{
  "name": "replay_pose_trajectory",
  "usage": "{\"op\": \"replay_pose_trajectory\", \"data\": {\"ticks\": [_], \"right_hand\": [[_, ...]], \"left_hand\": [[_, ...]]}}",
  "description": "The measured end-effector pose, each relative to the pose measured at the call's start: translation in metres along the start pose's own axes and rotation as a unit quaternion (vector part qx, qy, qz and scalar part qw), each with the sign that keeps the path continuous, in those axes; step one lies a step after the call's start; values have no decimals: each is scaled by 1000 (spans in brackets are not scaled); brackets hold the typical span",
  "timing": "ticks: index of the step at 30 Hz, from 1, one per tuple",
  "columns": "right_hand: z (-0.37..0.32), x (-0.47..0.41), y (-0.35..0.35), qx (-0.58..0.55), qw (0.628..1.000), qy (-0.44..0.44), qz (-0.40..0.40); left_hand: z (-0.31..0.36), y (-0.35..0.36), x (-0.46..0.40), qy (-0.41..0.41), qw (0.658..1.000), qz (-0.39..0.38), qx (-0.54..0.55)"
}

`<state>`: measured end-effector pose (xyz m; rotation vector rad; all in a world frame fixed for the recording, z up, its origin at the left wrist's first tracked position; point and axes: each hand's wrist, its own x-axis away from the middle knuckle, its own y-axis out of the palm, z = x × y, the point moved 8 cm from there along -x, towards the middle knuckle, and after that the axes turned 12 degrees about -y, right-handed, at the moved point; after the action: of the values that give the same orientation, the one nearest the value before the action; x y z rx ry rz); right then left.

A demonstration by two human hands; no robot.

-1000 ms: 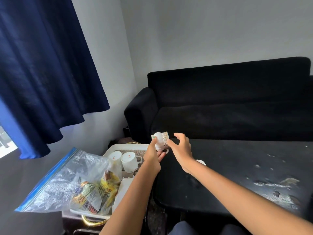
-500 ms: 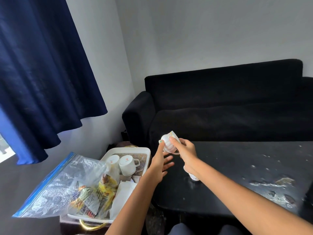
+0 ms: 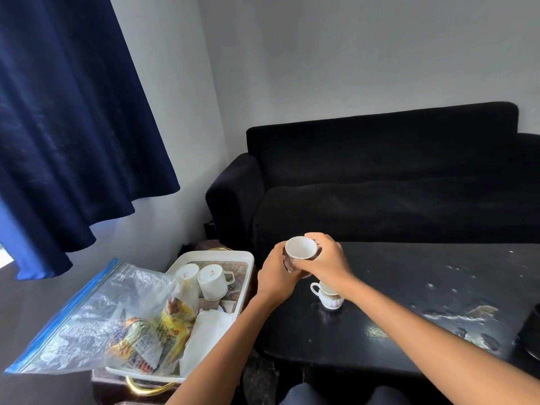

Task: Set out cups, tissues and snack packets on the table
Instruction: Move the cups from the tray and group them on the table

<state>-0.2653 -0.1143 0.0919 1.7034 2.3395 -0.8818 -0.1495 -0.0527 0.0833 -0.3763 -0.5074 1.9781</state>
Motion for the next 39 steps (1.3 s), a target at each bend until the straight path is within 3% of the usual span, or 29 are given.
{"op": "replay_pose_trajectory", "data": {"ticks": [5,11,18,30,39], "right_hand": [[15,9,-17,52,999,-1,10],[58,45,-43,13,984,84,155],[128,86,-62,-29,961,160,225],[209,105,-66,18,935,241,259],[221,79,-51,47,946,218,237]], "left_hand": [[-1,26,3,1,999,-17,41],[-6,84,10,-15,994,-59,90],[-22,153,19,-46,986,-121,103],[-68,220,21,-93,968,-202,117],[-93,231,11,-128,965,-220,64]]}}
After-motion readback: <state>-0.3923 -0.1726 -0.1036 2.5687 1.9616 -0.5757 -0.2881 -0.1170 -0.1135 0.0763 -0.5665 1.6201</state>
